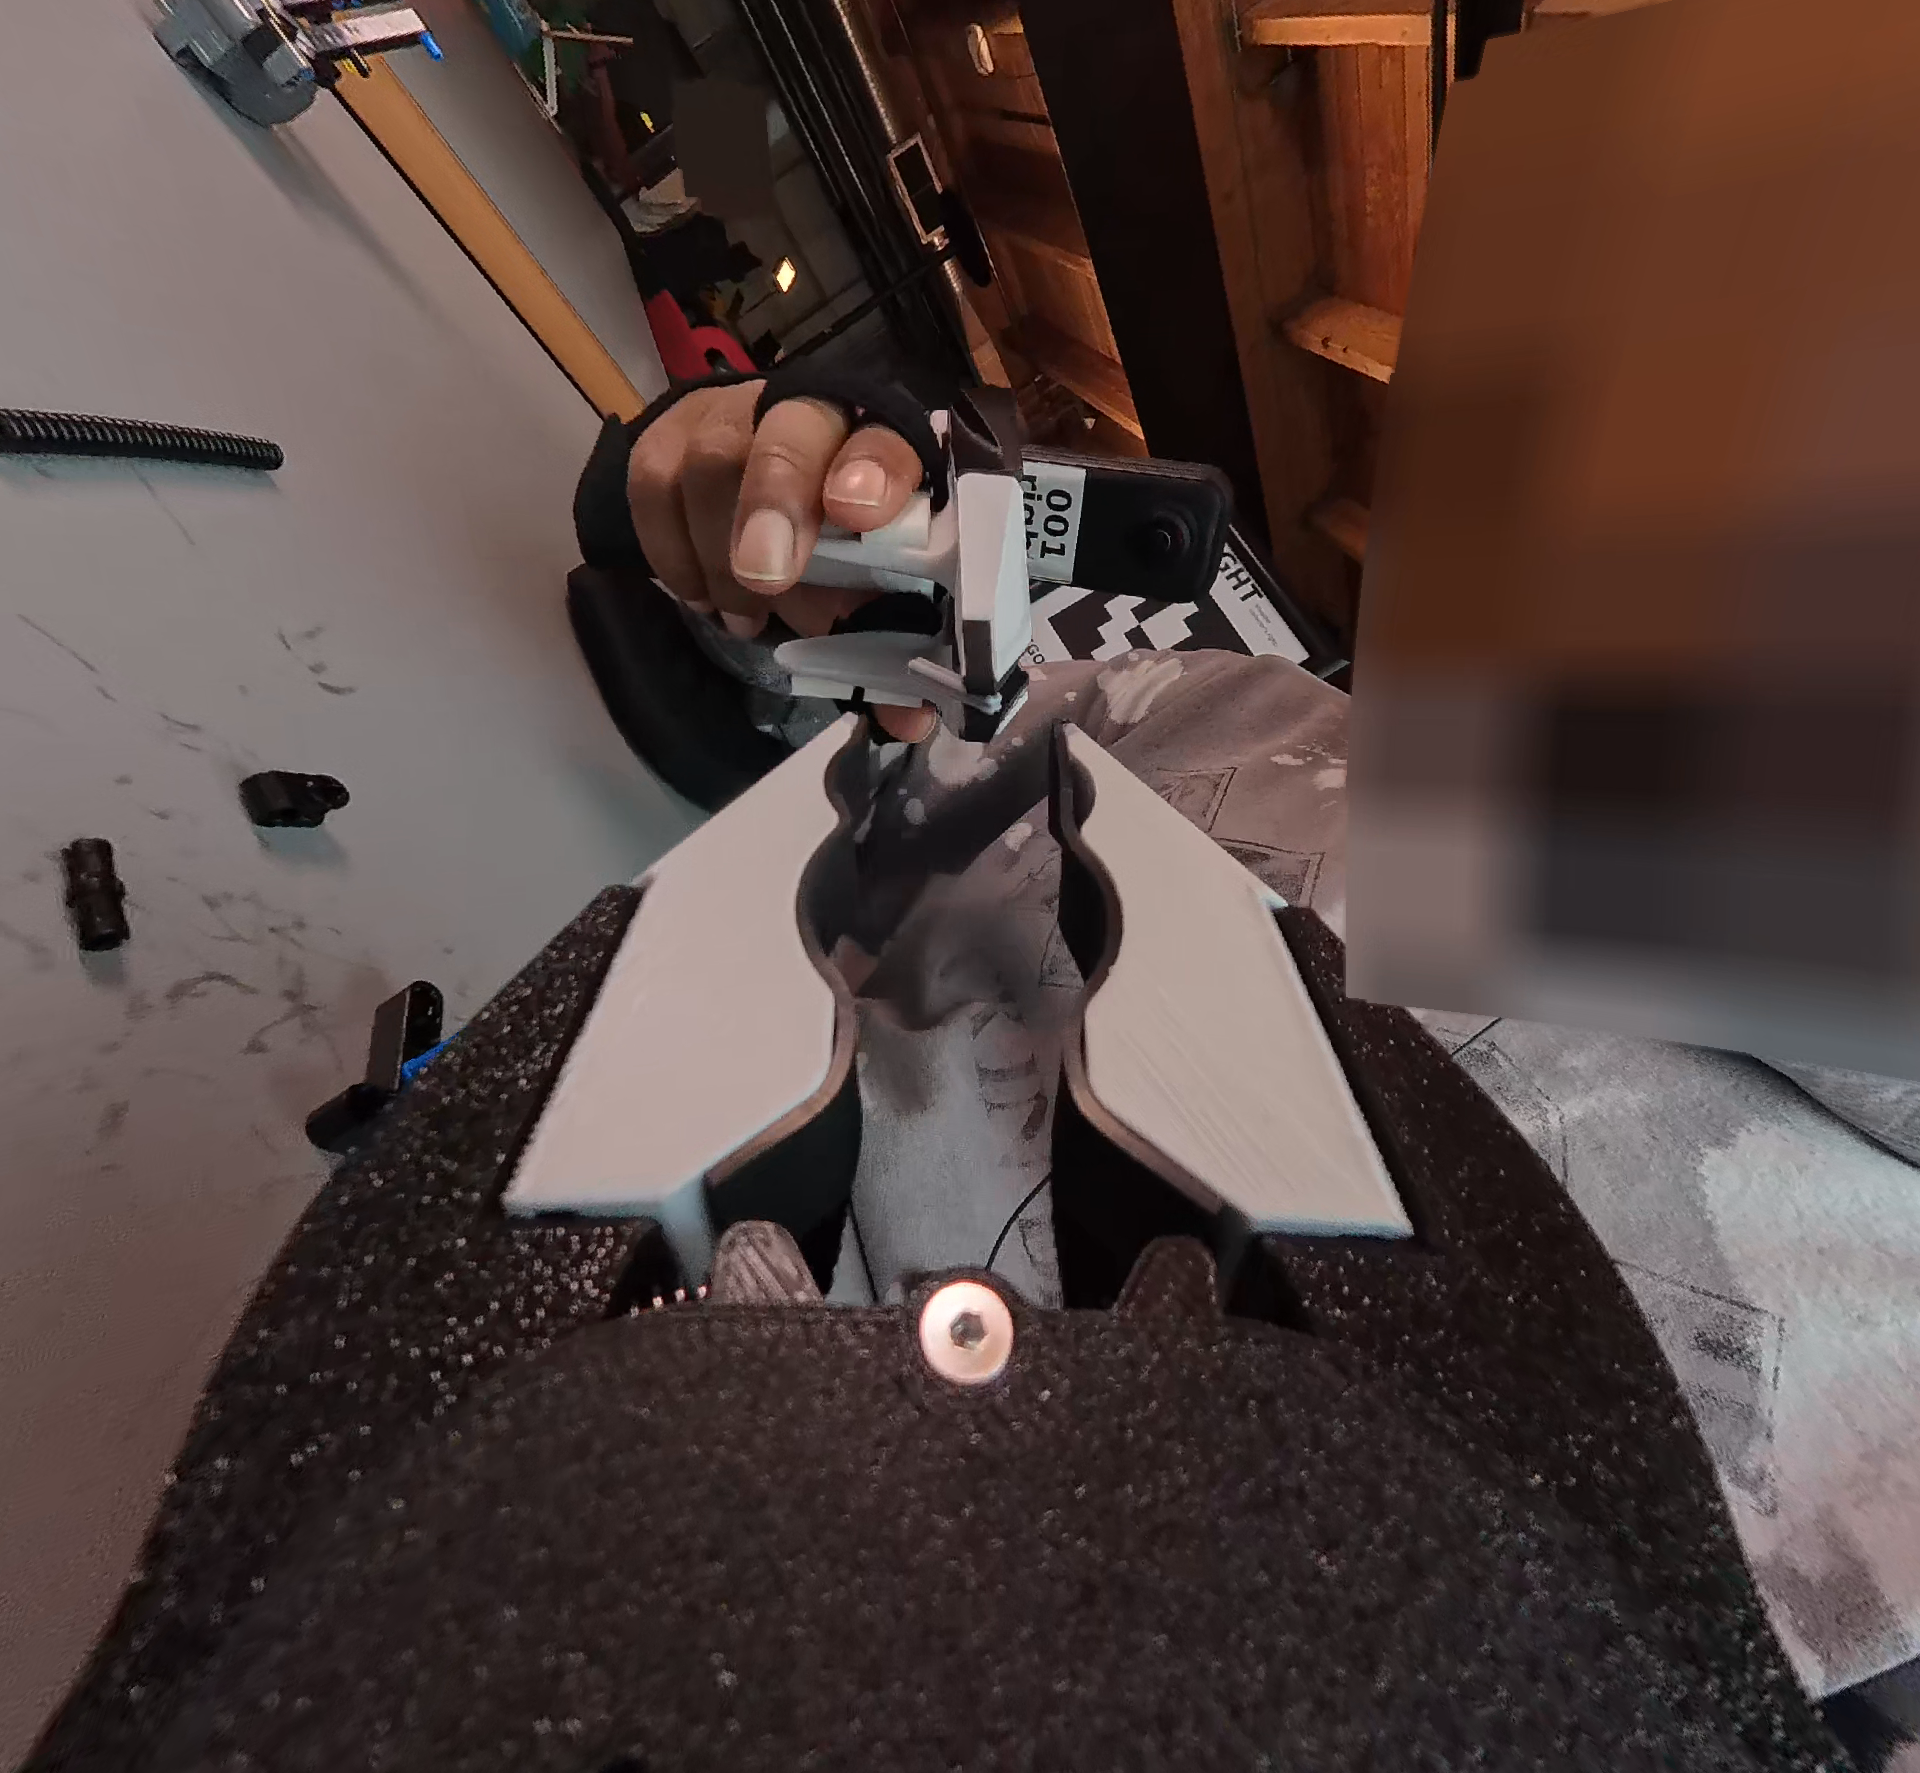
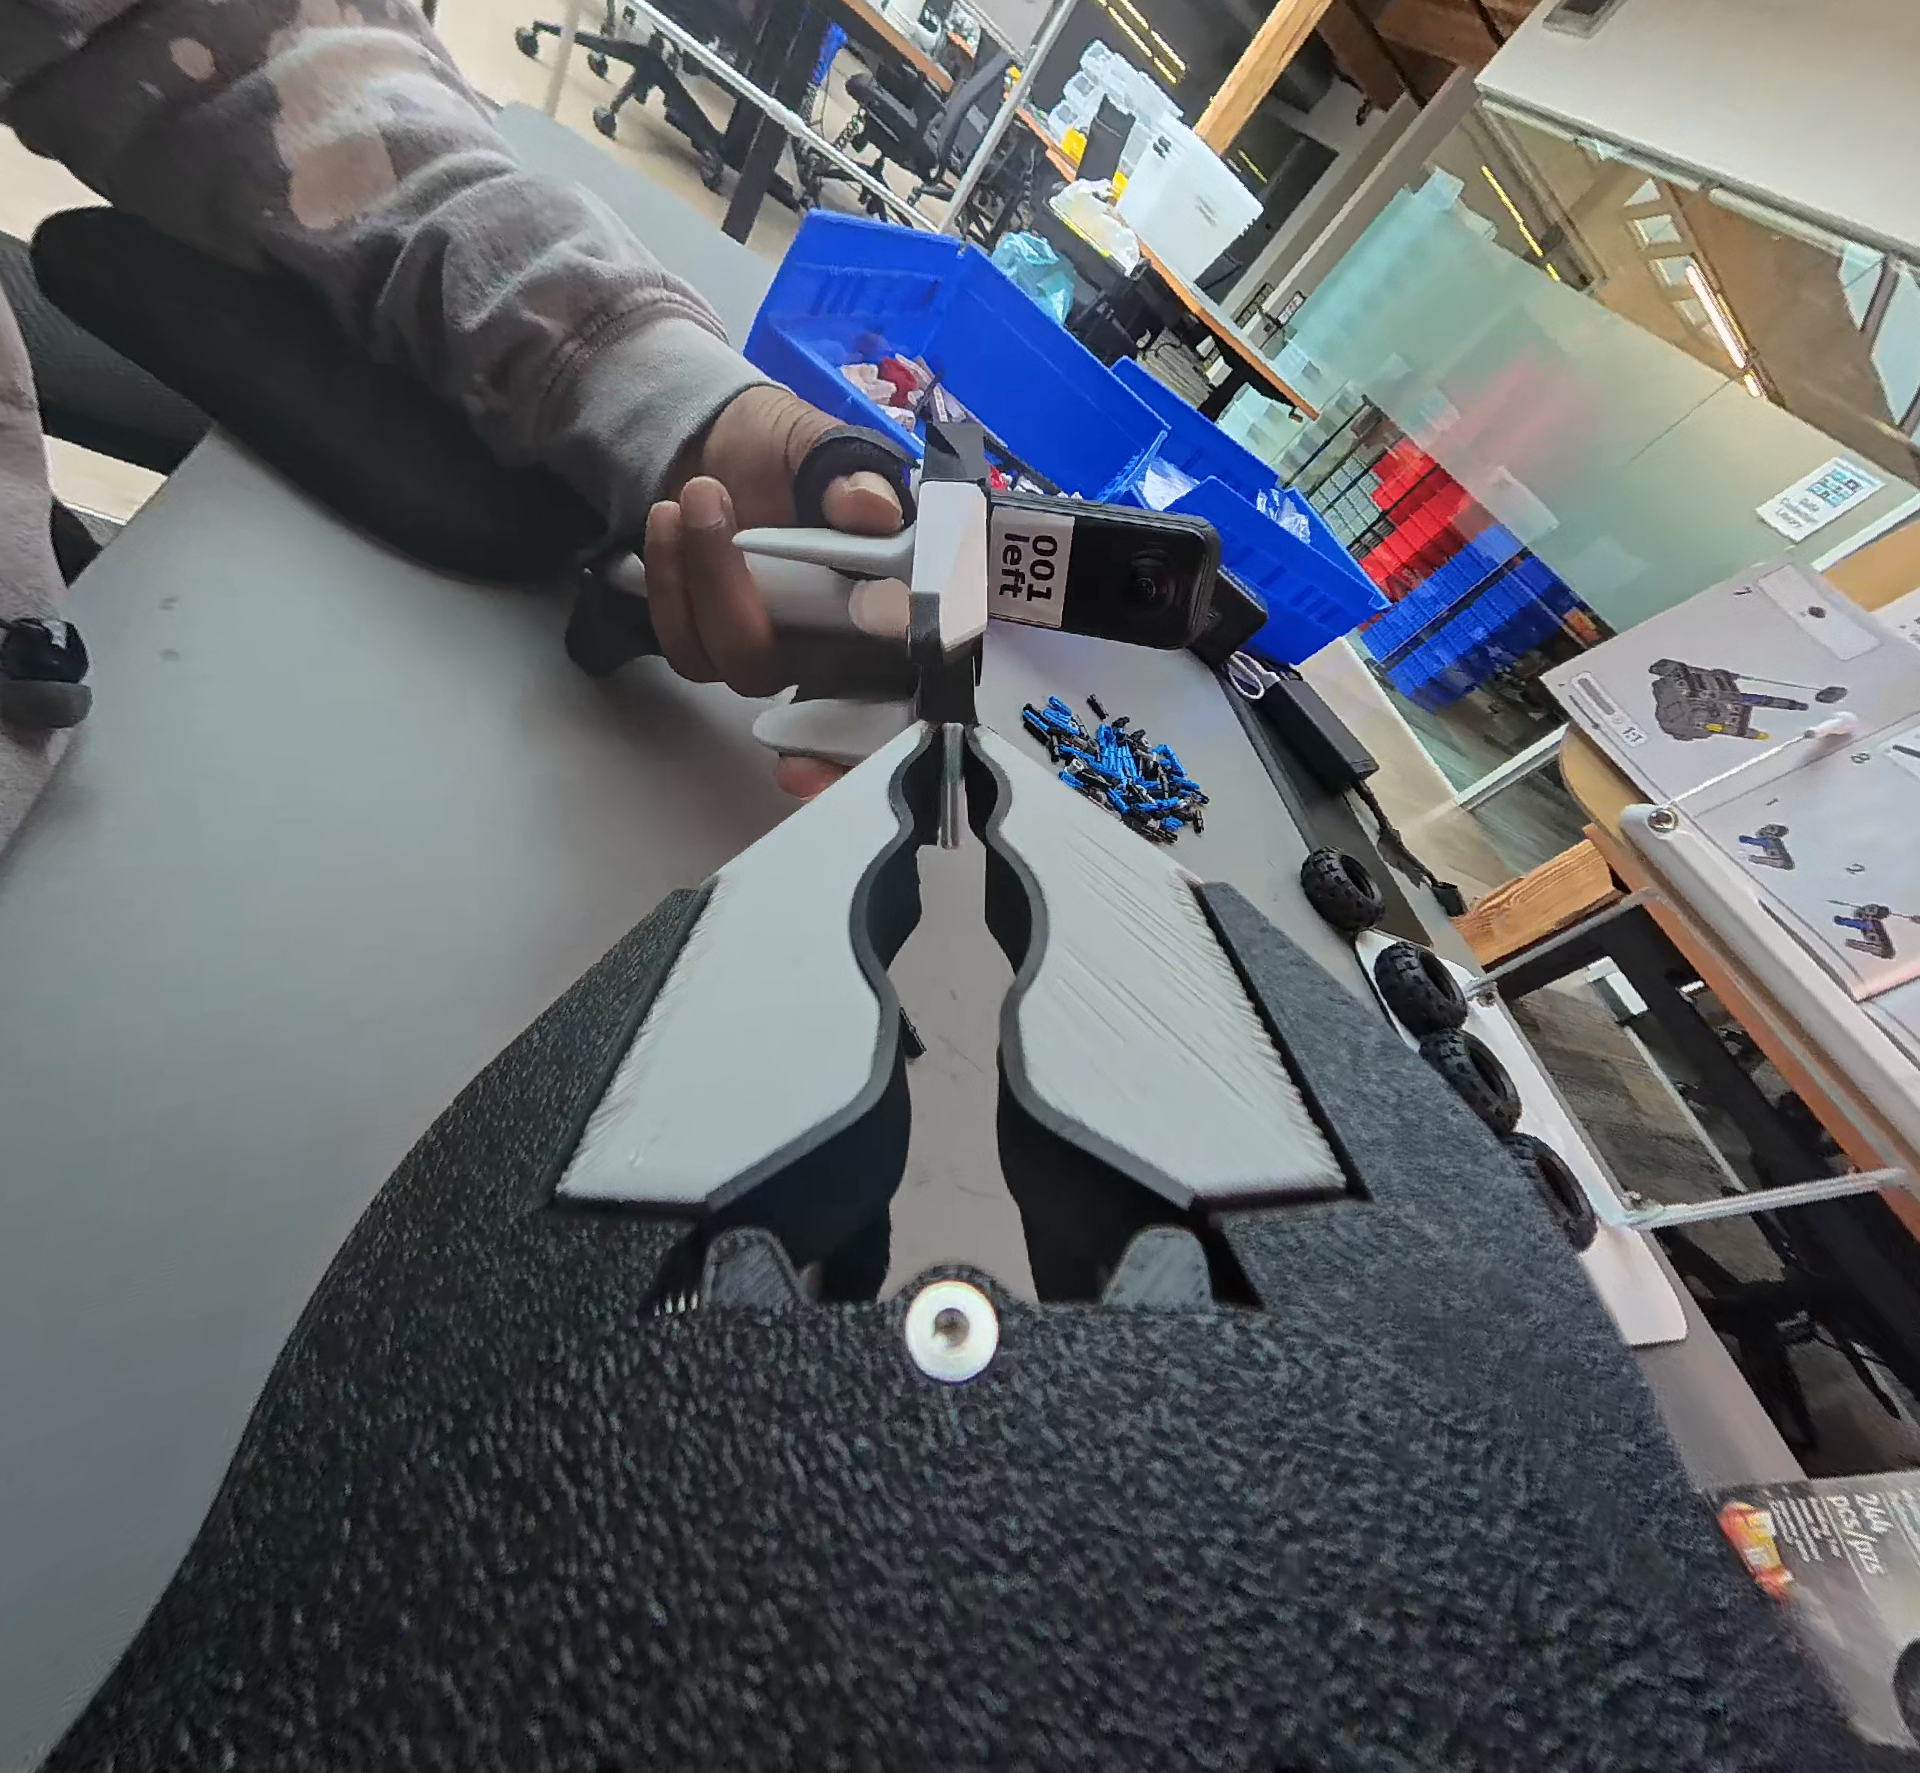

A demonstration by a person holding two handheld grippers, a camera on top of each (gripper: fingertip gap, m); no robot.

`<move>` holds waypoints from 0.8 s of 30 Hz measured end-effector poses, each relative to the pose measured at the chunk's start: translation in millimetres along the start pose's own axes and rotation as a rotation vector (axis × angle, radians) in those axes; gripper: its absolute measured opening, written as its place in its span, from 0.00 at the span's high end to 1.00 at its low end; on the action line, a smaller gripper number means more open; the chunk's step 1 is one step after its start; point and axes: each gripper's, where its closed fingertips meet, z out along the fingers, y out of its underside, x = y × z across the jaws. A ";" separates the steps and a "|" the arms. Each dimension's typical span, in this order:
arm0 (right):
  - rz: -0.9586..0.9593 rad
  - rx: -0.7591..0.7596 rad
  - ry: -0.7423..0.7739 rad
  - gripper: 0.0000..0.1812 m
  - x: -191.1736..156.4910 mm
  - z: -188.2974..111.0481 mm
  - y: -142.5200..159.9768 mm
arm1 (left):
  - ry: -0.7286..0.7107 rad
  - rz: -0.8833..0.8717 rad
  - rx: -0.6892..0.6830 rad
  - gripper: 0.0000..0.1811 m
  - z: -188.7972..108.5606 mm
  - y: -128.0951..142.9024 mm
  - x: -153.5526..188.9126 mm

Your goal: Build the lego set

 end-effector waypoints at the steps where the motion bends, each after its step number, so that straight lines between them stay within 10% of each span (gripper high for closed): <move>1: 0.014 0.007 0.001 0.98 1.5 -1.2 -1.4 | -0.001 -0.003 0.017 0.81 -1.5 -2.8 -0.1; 24: 0.029 -0.095 -0.013 0.92 -2.6 9.0 18.1 | -0.074 -0.048 0.064 0.97 -2.9 -8.0 -13.9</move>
